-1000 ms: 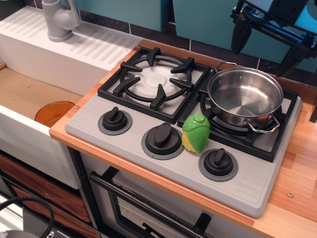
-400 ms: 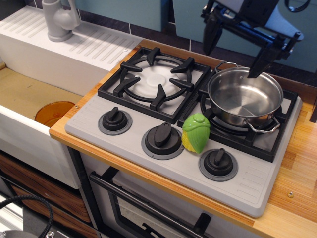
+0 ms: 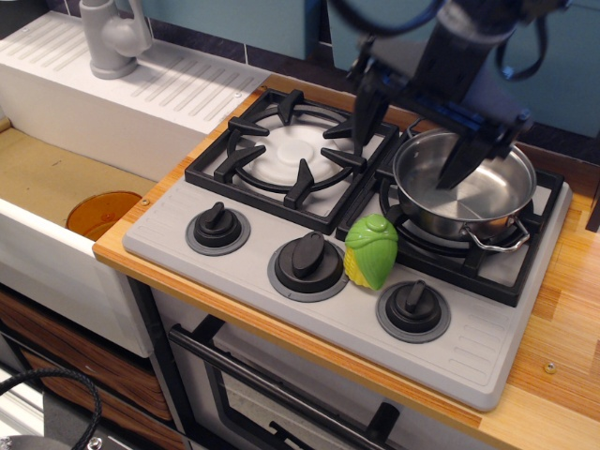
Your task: Put pot or pan on stove and put corncob in pot or pan
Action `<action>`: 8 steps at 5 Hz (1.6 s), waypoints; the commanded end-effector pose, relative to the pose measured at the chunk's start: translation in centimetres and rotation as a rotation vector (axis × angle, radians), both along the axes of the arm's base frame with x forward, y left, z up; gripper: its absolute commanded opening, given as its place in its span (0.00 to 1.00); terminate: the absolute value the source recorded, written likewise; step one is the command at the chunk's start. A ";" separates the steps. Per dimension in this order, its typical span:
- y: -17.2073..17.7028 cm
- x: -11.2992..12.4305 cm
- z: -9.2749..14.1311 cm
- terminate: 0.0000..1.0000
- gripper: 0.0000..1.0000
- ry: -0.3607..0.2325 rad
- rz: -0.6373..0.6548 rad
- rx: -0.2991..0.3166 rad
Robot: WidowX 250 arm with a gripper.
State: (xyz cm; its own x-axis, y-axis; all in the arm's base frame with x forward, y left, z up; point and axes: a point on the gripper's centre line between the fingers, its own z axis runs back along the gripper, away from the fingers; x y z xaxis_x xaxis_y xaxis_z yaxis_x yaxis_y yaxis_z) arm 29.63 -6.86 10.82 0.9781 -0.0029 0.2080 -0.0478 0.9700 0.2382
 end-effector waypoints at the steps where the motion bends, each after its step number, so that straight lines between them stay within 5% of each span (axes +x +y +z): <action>1: 0.0 -0.6 -1.2 0.00 1.00 -0.113 -0.010 -0.022; 4: -0.1 -1.2 -4.4 0.00 1.00 -0.171 -0.027 -0.023; 7: 0.6 -0.7 -5.2 0.00 1.00 -0.195 -0.031 -0.013; 8: 0.8 -0.6 -5.0 0.00 0.00 -0.196 -0.022 -0.004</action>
State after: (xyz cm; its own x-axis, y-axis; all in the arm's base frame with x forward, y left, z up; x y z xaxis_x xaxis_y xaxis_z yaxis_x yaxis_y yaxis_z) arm 28.05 -5.93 5.26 0.9295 -0.0228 0.3681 -0.0675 0.9707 0.2305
